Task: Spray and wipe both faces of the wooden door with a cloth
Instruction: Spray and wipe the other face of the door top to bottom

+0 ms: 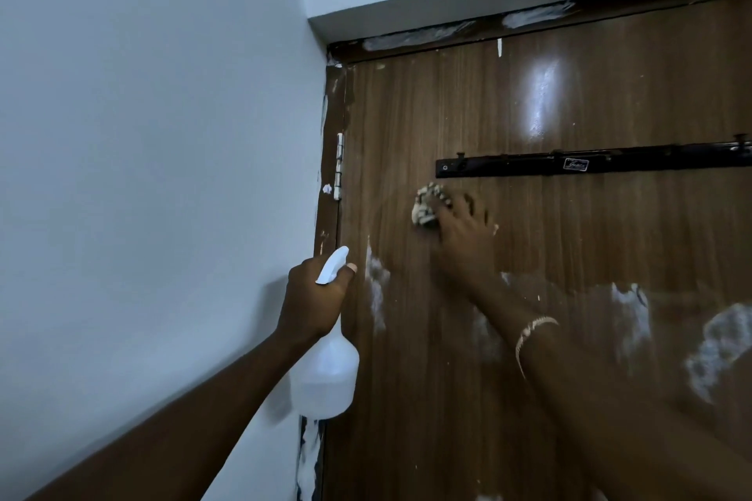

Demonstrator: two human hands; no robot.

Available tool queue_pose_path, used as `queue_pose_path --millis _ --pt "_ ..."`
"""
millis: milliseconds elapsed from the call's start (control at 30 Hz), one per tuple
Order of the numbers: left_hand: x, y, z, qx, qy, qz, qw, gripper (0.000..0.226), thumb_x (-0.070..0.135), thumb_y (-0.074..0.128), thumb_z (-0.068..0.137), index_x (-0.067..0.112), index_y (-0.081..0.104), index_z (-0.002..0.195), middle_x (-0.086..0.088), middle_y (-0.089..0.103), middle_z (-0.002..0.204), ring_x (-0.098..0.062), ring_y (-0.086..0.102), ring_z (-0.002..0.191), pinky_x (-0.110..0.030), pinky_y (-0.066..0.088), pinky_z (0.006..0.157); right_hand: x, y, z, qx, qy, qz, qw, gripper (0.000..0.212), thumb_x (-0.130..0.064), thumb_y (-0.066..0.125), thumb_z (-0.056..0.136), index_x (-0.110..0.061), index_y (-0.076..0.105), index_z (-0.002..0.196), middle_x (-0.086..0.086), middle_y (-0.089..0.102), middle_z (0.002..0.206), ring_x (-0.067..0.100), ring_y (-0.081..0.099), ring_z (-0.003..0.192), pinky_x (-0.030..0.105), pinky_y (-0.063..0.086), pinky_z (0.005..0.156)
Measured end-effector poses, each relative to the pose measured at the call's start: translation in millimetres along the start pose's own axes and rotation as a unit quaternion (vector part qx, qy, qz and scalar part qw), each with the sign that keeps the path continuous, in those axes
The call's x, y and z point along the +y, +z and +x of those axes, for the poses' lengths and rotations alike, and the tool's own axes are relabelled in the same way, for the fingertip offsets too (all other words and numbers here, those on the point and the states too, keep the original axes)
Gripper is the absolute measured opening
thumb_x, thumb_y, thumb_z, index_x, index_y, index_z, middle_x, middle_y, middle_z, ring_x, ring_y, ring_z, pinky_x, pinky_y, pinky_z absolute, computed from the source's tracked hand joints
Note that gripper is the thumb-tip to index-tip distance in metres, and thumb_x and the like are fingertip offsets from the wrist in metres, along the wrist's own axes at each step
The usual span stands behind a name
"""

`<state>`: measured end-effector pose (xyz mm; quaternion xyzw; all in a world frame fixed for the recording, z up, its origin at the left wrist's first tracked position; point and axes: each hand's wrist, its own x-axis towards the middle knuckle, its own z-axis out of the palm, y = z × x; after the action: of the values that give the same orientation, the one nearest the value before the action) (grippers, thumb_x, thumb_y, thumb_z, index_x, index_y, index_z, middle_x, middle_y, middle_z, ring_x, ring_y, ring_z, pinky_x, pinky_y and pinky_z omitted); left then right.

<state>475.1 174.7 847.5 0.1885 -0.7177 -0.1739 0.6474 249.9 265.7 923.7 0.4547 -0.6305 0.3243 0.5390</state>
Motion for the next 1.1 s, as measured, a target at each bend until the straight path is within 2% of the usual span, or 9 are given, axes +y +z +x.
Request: queue_pose_path --millis 167,233,367,467,633,733,933,1000,1100 --pt "10 -8 18 0.024 0.025 -0.025 0.999 0.037 0.022 0.068 0.101 0.008 0.069 0.134 -0.009 0.079 0.104 -0.02 0.073 0.092 -0.012 0.048 0.078 -46 11 49 -0.135 -0.211 -0.036 0.967 0.063 -0.035 0.06 0.091 -0.025 0.042 0.15 0.006 0.028 0.161 0.03 0.023 0.148 0.052 0.02 0.119" --pt "13 -13 22 0.036 0.032 -0.034 0.998 0.033 0.02 0.067 0.101 0.006 0.07 0.131 -0.01 0.078 0.093 -0.021 0.072 0.084 -0.023 0.055 0.078 -43 16 52 -0.125 -0.265 -0.058 0.954 0.059 -0.03 0.064 0.089 -0.02 0.049 0.145 0.008 0.036 0.157 0.029 0.028 0.147 0.05 0.025 0.116" --pt "6 -22 25 0.036 0.02 -0.026 0.999 0.014 0.017 0.066 0.102 0.009 0.075 0.11 -0.016 0.076 0.088 -0.023 0.072 0.078 -0.002 0.047 0.067 -55 20 101 0.013 -0.094 -0.031 0.995 0.05 -0.018 0.062 0.09 -0.007 0.055 0.138 0.019 0.046 0.149 0.039 0.033 0.145 0.053 0.033 0.111" --pt "-7 -23 30 0.038 0.005 -0.027 0.999 0.019 0.018 0.067 0.101 0.005 0.071 0.088 -0.016 0.072 0.077 -0.029 0.069 0.072 -0.008 0.048 0.061 -88 19 143 -0.005 -0.06 0.017 0.998 0.06 -0.025 0.055 0.095 -0.012 0.039 0.152 0.012 0.03 0.161 0.033 0.014 0.153 0.051 0.022 0.119" --pt "-21 -26 25 0.026 0.0 -0.018 0.999 0.03 0.018 0.068 0.099 0.0 0.062 0.075 -0.015 0.061 0.065 -0.028 0.058 0.061 -0.029 0.045 0.059 -76 26 101 -0.115 -0.239 0.018 0.964 0.045 -0.033 0.048 0.091 -0.022 0.063 0.132 0.006 0.049 0.147 0.028 0.034 0.144 0.052 0.03 0.113" --pt "-24 -29 21 0.026 -0.002 -0.025 0.999 0.037 0.017 0.068 0.099 0.008 0.055 0.066 -0.013 0.058 0.062 -0.021 0.052 0.057 -0.029 0.042 0.058 -46 26 67 -0.17 -0.346 -0.003 0.923 0.038 -0.042 0.047 0.091 -0.028 0.07 0.118 -0.004 0.058 0.136 0.024 0.033 0.142 0.055 0.034 0.109" --pt "-22 -35 18 0.032 0.006 -0.025 0.999 0.038 0.015 0.069 0.099 0.001 0.055 0.066 -0.017 0.057 0.062 -0.022 0.051 0.055 -0.028 0.044 0.058 -76 10 159 -0.023 -0.038 0.002 0.999 0.054 -0.031 0.047 0.097 -0.014 0.041 0.148 0.015 0.035 0.155 0.044 0.025 0.142 0.057 0.022 0.117" --pt "-21 -34 17 0.036 0.006 -0.03 0.999 0.036 0.014 0.069 0.099 -0.002 0.058 0.068 -0.018 0.058 0.062 -0.026 0.055 0.057 -0.029 0.046 0.06 -93 13 162 -0.035 -0.072 -0.001 0.997 0.057 -0.031 0.041 0.094 -0.009 0.042 0.147 0.015 0.033 0.156 0.042 0.027 0.14 0.056 0.023 0.116" --pt "-18 -30 13 0.039 0.01 -0.019 0.999 0.038 0.013 0.069 0.099 0.017 0.057 0.063 -0.002 0.057 0.057 -0.009 0.054 0.054 -0.016 0.043 0.058 -101 28 115 -0.072 -0.153 -0.01 0.986 0.06 -0.027 0.049 0.092 -0.012 0.04 0.15 0.014 0.027 0.16 0.039 0.022 0.145 0.057 0.025 0.115"
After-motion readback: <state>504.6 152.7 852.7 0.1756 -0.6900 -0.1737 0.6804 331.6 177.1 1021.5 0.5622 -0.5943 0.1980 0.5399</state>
